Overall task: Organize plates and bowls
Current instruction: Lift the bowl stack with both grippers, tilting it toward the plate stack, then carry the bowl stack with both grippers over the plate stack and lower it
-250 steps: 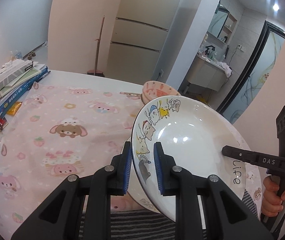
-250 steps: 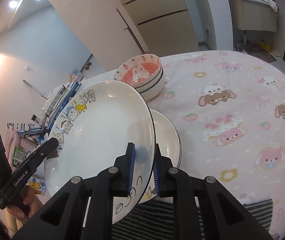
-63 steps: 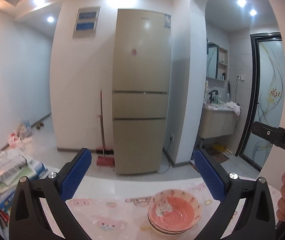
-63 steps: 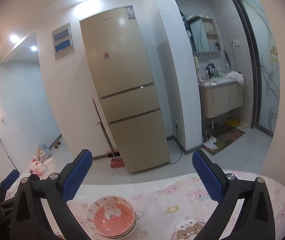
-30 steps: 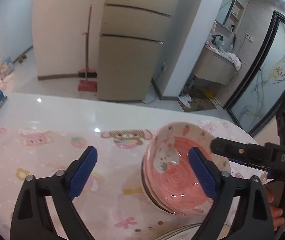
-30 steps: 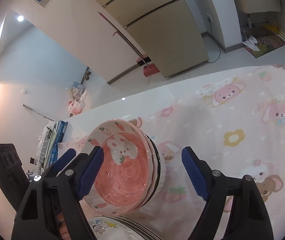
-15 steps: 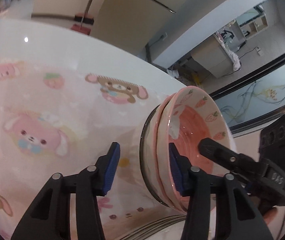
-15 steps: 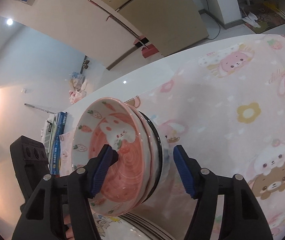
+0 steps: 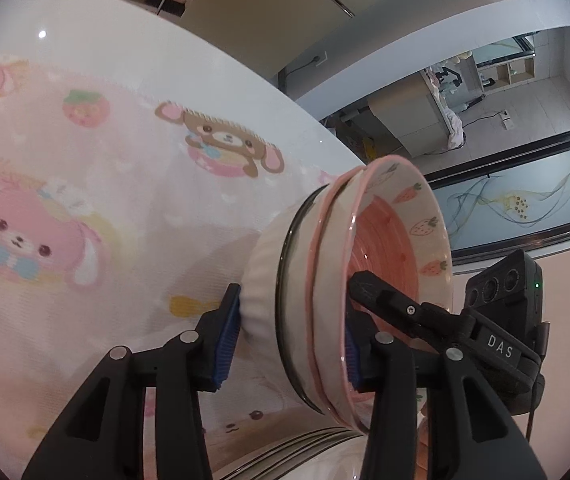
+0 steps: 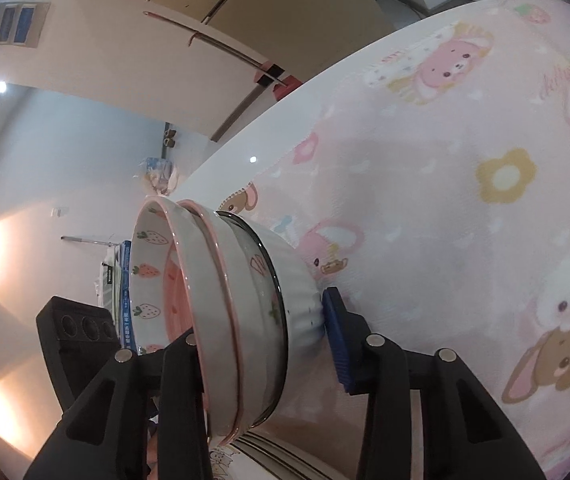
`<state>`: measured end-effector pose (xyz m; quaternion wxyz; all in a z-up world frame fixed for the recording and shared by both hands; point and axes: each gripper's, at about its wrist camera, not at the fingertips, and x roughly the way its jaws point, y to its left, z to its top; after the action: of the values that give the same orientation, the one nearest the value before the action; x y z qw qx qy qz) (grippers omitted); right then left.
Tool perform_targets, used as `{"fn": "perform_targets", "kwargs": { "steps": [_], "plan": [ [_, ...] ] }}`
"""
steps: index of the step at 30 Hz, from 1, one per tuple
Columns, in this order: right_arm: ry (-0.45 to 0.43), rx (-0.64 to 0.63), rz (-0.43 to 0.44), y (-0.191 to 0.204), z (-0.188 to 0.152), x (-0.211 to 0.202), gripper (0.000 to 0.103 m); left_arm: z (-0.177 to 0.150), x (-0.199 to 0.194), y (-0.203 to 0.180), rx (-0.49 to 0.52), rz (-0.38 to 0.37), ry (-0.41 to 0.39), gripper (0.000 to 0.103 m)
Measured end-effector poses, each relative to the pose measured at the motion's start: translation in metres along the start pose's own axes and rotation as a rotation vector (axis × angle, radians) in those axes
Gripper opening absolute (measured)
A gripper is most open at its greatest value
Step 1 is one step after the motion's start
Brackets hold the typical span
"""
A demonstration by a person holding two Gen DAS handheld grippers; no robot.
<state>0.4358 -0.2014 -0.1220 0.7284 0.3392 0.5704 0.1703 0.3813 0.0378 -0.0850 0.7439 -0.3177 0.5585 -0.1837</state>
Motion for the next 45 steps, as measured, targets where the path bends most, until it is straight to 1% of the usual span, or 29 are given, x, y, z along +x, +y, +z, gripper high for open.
{"fn": "perform_targets", "kwargs": {
  "steps": [2,7,10,12,14,16,17,20,22,24,25,27,29,32,35,39,43,45],
  "plan": [
    [0.009,0.015,0.022,-0.004,0.001,0.001,0.041,-0.001,0.0,0.0,0.001,-0.002,-0.001,0.044],
    [0.037,0.003,0.071,-0.007,0.006,0.008,0.045,-0.002,-0.003,0.003,-0.011,-0.021,0.007,0.044],
    [0.056,0.03,0.125,-0.012,0.009,0.012,0.047,0.0,-0.002,0.007,-0.024,-0.038,0.018,0.044],
    [0.084,0.087,0.202,-0.023,0.012,0.017,0.051,0.002,-0.001,0.009,-0.037,-0.06,0.032,0.044],
    [0.105,0.115,0.252,-0.03,0.015,0.021,0.052,0.004,0.0,0.016,-0.065,-0.099,0.055,0.046],
    [0.107,0.108,0.251,-0.029,0.014,0.023,0.052,0.005,0.003,0.021,-0.096,-0.14,0.086,0.049],
    [0.107,0.105,0.245,-0.028,0.014,0.024,0.052,0.006,0.003,0.023,-0.107,-0.152,0.086,0.049],
    [0.113,0.097,0.249,-0.028,0.013,0.026,0.052,0.007,0.002,0.024,-0.113,-0.164,0.089,0.05],
    [0.116,0.097,0.257,-0.028,0.013,0.028,0.052,0.006,-0.001,0.022,-0.1,-0.151,0.08,0.048],
    [0.112,0.089,0.244,-0.025,0.013,0.028,0.052,0.006,-0.002,0.016,-0.075,-0.122,0.072,0.045],
    [0.108,0.078,0.225,-0.022,0.012,0.027,0.052,0.005,-0.003,0.013,-0.056,-0.096,0.067,0.043],
    [0.1,0.034,0.173,-0.016,0.007,0.022,0.051,0.004,-0.002,0.006,-0.022,-0.061,0.058,0.043],
    [0.08,-0.01,0.132,-0.006,0.004,0.02,0.052,0.003,-0.002,0.004,-0.007,-0.056,0.057,0.043],
    [0.085,-0.005,0.149,-0.003,0.004,0.018,0.052,0.005,-0.007,0.008,0.007,-0.074,0.053,0.043],
    [0.079,-0.004,0.17,-0.001,0.002,0.011,0.052,0.005,-0.014,0.0,0.034,-0.063,0.03,0.043],
    [0.06,-0.023,0.169,0.01,-0.001,-0.002,0.052,0.004,-0.022,-0.009,0.051,-0.071,0.017,0.043],
    [0.039,-0.049,0.184,0.02,-0.006,-0.014,0.052,0.001,-0.038,-0.02,0.076,-0.071,-0.009,0.043],
    [0.027,-0.066,0.184,0.027,-0.01,-0.024,0.052,-0.002,-0.044,-0.024,0.093,-0.083,-0.02,0.043]
  ]
}}
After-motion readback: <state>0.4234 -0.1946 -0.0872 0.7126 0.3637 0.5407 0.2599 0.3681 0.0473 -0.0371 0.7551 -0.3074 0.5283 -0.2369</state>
